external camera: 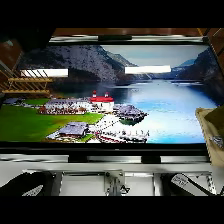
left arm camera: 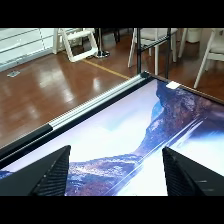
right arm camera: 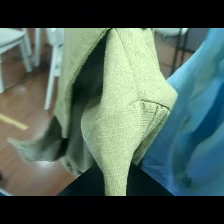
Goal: Fold the shirts.
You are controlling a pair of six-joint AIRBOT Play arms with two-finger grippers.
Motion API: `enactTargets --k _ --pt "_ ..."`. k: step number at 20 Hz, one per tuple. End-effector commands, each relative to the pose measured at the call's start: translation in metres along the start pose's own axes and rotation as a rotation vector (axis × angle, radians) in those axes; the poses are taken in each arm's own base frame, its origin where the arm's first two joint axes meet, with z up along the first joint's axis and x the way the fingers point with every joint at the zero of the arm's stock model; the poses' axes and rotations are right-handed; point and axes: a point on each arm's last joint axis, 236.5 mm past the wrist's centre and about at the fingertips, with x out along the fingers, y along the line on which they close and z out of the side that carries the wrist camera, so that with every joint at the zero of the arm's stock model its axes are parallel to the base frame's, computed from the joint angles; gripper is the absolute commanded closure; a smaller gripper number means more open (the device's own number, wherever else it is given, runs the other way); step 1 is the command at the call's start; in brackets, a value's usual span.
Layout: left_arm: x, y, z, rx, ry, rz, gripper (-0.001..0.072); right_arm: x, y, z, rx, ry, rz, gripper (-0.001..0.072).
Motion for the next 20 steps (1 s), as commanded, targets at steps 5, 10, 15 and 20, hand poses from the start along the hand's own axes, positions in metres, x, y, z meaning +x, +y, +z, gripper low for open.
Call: enactTargets --k 5,10,15,20 --pt "-0.008 -0.005 -0.002 -0.004 0.021 -0.013 0.0039 0.016 -0.043 -0.002 0.022 -0.015 -0.111 0.0666" --pt "-0.01 -0.006 -0.004 -0.044 0.03 -0.016 0.0039 0.019 -0.092 -0.01 0.083 -0.009 -0.207 0.0666" --pt "-0.01 -0.009 -0.016 -0.06 0.083 -0.026 0.004 0.031 -0.122 -0.042 0.143 0.085 -0.251 0.0664" --pt "-0.007 0.004 -0.023 -0.025 0.106 0.023 0.004 0.02 -0.109 -0.058 0.199 0.17 -0.201 0.0161"
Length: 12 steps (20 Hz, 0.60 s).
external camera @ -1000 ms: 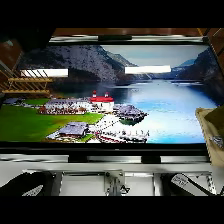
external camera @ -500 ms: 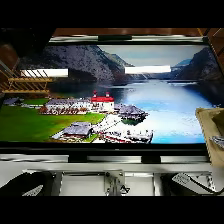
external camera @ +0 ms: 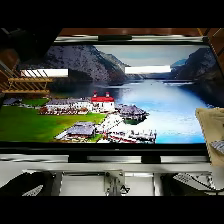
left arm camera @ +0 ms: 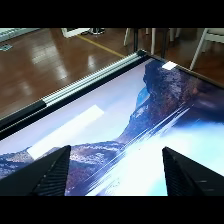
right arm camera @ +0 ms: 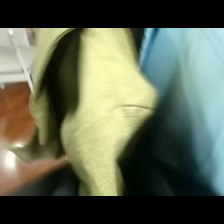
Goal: Fold the shirts.
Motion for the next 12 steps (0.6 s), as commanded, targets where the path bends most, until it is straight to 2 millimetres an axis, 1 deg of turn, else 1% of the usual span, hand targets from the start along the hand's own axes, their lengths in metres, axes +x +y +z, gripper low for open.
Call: enactTargets --k 1,3,5,6,7,8,10,12 --pt "0.003 0.008 -0.006 0.018 0.024 0.032 0.004 -0.015 0.004 -0.019 0.039 0.095 0.036 0.0161" --pt "0.007 0.01 -0.01 0.019 0.033 0.034 0.004 -0.039 -0.002 -0.027 0.04 0.149 0.03 0.0162" --pt "0.013 0.017 -0.017 0.037 0.055 0.057 0.004 -0.065 -0.009 -0.034 0.035 0.195 0.021 0.0161" --pt "0.016 0.024 -0.021 0.056 0.071 0.082 0.004 -0.079 -0.011 -0.039 0.039 0.226 0.026 0.0115" --pt "0.019 0.031 -0.026 0.074 0.088 0.104 0.004 -0.092 -0.011 -0.045 0.039 0.254 0.033 0.0048" --pt "0.025 0.035 -0.032 0.083 0.105 0.116 0.004 -0.105 -0.011 -0.053 0.032 0.295 0.042 0.0048" --pt "0.036 0.038 -0.042 0.082 0.133 0.117 0.004 -0.128 -0.006 -0.076 0.029 0.4 0.077 0.0048" --pt "0.048 0.04 -0.057 0.075 0.174 0.108 0.0039 -0.147 0.013 -0.103 0.033 0.535 0.164 0.0048"
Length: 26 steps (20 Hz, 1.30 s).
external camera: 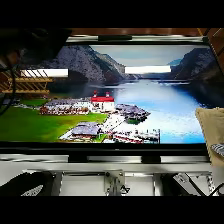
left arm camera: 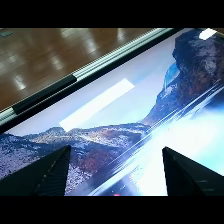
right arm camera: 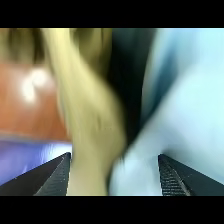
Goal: Fold the shirts.
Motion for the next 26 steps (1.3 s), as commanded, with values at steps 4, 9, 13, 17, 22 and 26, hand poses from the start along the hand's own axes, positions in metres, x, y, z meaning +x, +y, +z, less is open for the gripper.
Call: enactTargets --k 4,9,13,17,22,26 --pt "0.035 -0.001 -0.051 0.003 0.174 -0.023 0.004 -0.03 0.058 -0.094 -0.015 0.387 0.262 0.0048" --pt "0.039 -0.006 -0.08 0.002 0.286 -0.047 0.004 -0.036 0.12 -0.136 -0.132 0.519 0.432 0.0048" --pt "0.035 0.014 -0.109 -0.085 0.394 0.008 0.004 -0.042 0.201 -0.194 -0.276 0.601 0.56 0.0048" --pt "0.047 0.044 -0.17 -0.391 0.579 0.126 0.004 -0.064 0.291 -0.275 -0.508 0.658 0.709 0.0048" --pt "0.057 0.041 -0.272 -0.412 0.951 0.144 0.0039 -0.095 0.347 -0.368 -0.984 0.616 0.793 0.0048" --pt "0.054 0.05 -0.281 -0.389 0.985 0.18 0.0039 -0.115 0.358 -0.382 -1.081 0.545 0.836 0.0048"
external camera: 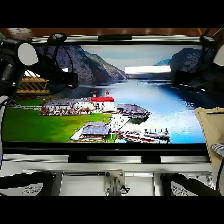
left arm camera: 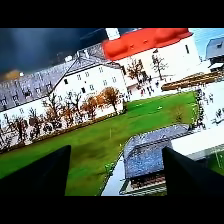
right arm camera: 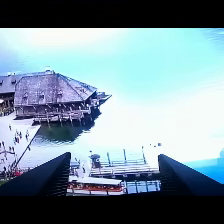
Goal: Fold the shirts.
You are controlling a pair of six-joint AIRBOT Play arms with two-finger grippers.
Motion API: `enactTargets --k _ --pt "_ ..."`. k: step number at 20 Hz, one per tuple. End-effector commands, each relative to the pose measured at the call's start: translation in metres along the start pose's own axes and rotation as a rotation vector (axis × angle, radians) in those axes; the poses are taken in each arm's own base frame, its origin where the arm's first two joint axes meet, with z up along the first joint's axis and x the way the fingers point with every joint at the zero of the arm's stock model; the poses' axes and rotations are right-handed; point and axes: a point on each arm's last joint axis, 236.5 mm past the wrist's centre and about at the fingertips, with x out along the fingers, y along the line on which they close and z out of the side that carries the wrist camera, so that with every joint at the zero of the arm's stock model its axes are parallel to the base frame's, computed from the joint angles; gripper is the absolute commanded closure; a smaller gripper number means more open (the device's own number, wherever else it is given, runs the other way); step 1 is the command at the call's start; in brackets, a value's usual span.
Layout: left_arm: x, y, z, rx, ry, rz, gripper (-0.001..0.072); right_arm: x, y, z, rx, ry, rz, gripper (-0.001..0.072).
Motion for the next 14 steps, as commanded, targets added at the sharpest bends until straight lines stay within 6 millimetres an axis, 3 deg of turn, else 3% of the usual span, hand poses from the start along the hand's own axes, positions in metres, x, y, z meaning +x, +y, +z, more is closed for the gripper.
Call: enactTargets --k 1,14 --pt "0.0107 0.0094 -0.0125 -0.014 0.07 0.037 0.0039 0.0079 0.0317 -0.0001 -0.132 -0.012 -0.003 0.0048" --pt "0.0107 0.0094 -0.0123 -0.014 0.07 0.037 0.0038 0.0076 0.037 -0.0014 -0.144 -0.012 0.003 0.0048"
